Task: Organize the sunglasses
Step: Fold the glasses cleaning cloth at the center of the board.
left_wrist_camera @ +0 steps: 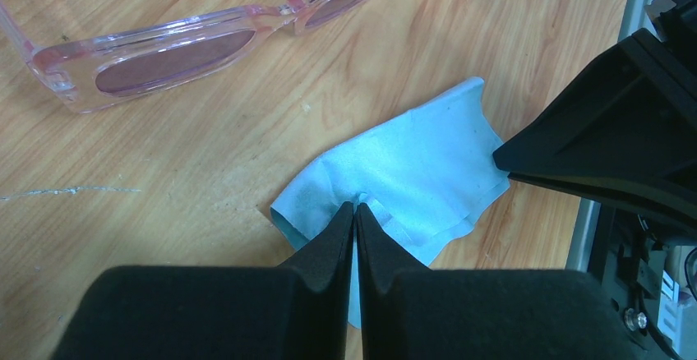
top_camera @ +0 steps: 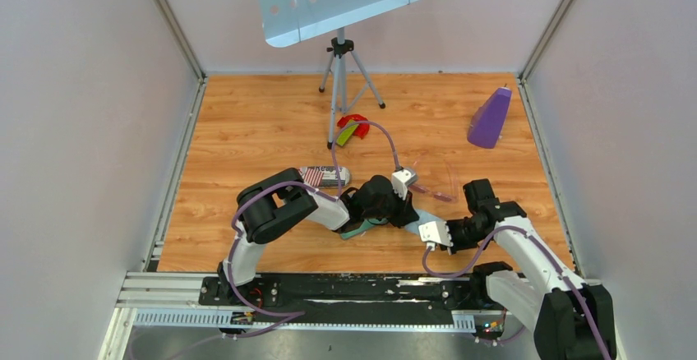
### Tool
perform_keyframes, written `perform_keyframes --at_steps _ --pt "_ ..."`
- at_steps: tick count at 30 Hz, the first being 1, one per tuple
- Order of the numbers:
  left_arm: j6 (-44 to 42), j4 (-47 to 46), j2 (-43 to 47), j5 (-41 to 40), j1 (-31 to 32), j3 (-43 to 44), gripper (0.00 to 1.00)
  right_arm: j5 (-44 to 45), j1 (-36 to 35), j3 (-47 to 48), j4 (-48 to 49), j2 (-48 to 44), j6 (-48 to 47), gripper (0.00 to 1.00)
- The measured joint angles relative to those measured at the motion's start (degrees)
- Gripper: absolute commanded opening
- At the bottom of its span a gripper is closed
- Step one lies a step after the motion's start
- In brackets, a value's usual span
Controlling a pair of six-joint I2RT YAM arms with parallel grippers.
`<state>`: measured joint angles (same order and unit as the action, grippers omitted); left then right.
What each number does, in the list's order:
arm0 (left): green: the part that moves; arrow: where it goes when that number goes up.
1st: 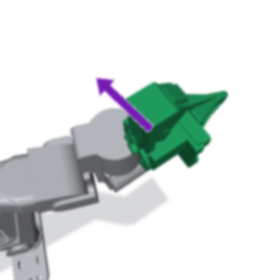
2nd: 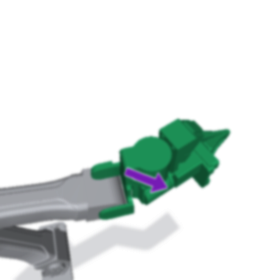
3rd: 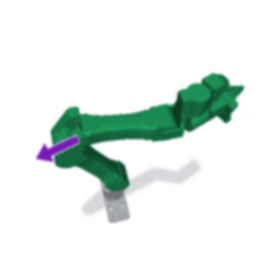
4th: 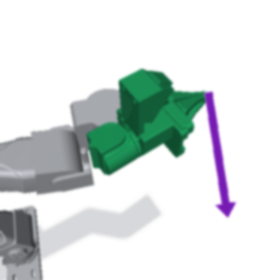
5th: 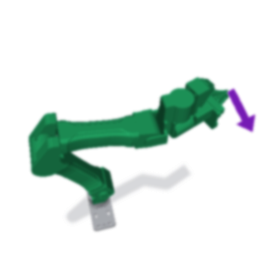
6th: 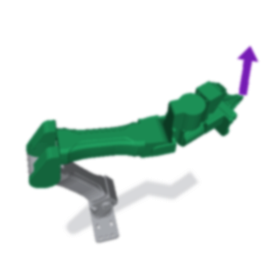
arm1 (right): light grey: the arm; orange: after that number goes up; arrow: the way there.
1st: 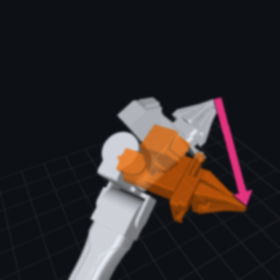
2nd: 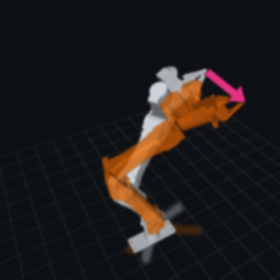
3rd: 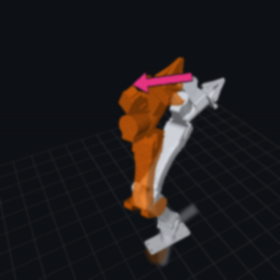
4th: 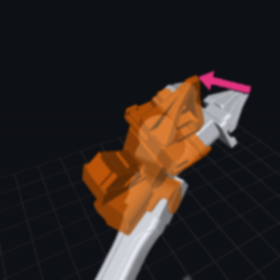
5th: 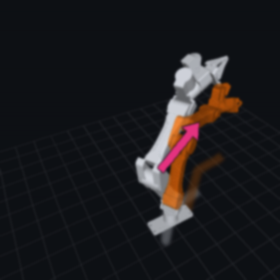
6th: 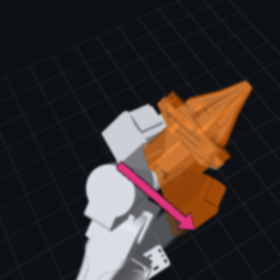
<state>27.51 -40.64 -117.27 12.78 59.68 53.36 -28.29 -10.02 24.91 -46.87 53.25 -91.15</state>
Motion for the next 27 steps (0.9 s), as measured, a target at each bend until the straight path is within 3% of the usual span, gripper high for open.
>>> perform_keyframes --at_steps 27 --pt "0.0 0.0 -0.22 0.13 0.0 0.55 0.07 0.48 -0.33 1.29 -1.11 1.9 1.64 0.2"
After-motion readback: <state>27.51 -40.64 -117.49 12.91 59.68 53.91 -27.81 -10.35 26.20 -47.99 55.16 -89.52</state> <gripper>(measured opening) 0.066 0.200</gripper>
